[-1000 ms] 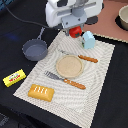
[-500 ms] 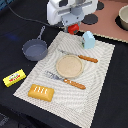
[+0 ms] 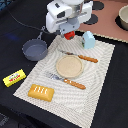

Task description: Interact with the objects in diverse but meaningful ways.

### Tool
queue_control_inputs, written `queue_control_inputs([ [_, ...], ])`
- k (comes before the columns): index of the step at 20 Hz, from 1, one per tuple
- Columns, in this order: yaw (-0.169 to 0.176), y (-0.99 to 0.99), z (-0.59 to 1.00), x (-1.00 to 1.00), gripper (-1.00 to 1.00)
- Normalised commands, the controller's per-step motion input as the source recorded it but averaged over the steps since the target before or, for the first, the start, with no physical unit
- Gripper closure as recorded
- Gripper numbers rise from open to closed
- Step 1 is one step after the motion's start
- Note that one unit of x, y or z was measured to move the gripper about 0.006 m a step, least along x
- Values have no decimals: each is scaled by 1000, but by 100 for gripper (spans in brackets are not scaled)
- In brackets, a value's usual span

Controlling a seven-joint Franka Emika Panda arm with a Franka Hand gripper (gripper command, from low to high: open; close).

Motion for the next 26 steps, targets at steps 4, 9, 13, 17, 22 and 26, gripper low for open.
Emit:
queue_control_inputs([
  [4,36,257,-320,-208,100],
  [9,35,287,-265,-226,100],
  [13,31,238,-166,-265,100],
  [17,3,279,314,-130,-100],
  [22,0,305,419,-37,-100],
  [26,0,349,439,0,-100],
])
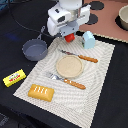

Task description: Interact with the objects in diverse but meaningful ways.

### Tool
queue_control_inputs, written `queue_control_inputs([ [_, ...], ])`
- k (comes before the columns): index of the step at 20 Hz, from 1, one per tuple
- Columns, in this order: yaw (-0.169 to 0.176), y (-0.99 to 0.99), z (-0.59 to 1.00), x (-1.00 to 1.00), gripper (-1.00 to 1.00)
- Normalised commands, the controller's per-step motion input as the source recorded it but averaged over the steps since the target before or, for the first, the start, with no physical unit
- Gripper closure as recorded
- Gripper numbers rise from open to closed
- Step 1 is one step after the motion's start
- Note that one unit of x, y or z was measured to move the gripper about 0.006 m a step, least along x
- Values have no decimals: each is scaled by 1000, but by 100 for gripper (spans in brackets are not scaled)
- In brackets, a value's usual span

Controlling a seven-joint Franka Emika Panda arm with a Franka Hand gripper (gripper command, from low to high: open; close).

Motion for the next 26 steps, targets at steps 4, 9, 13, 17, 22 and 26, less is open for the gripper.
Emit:
queue_control_inputs([
  [4,-17,237,574,54,-100],
  [9,-93,-181,929,395,-100],
  [13,-46,-366,971,621,-100],
  [17,-29,-571,704,579,-100],
  [22,-2,-733,302,503,-100],
  [26,15,-879,4,389,-100],
])
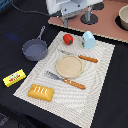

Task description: Interact with the objects in diverse but meaningful ways.

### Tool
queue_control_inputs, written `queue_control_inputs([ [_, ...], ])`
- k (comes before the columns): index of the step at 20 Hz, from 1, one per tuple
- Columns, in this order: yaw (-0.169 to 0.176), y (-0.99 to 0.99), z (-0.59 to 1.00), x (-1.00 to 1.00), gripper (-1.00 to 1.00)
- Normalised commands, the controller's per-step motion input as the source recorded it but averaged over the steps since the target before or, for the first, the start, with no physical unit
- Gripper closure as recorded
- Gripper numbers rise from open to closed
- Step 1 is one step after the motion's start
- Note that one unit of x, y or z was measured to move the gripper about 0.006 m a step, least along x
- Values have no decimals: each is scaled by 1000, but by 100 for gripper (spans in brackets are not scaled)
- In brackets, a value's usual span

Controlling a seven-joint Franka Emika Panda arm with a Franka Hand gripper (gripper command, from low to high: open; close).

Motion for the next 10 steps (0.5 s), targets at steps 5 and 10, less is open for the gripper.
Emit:
queue_control_inputs([
  [5,57,-879,0,422,-100],
  [10,49,-934,20,285,-100],
])
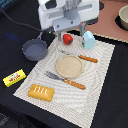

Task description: Interact with the objects in diverse but meaningful ways.

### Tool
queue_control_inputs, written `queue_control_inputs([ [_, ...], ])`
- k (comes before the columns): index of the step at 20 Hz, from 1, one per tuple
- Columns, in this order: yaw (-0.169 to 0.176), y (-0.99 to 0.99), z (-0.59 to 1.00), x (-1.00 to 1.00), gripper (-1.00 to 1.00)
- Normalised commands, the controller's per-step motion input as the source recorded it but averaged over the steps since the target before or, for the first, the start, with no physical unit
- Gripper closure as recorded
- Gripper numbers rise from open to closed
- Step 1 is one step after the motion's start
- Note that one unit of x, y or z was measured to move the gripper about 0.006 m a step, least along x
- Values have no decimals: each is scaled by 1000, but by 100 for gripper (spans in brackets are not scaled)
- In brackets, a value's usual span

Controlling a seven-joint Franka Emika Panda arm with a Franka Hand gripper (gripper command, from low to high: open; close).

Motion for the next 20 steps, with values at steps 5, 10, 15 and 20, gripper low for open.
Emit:
queue_control_inputs([
  [5,57,-944,0,129,-100],
  [10,104,-853,0,194,-100],
  [15,153,-691,-2,141,-100],
  [20,180,-631,-4,55,-100],
])
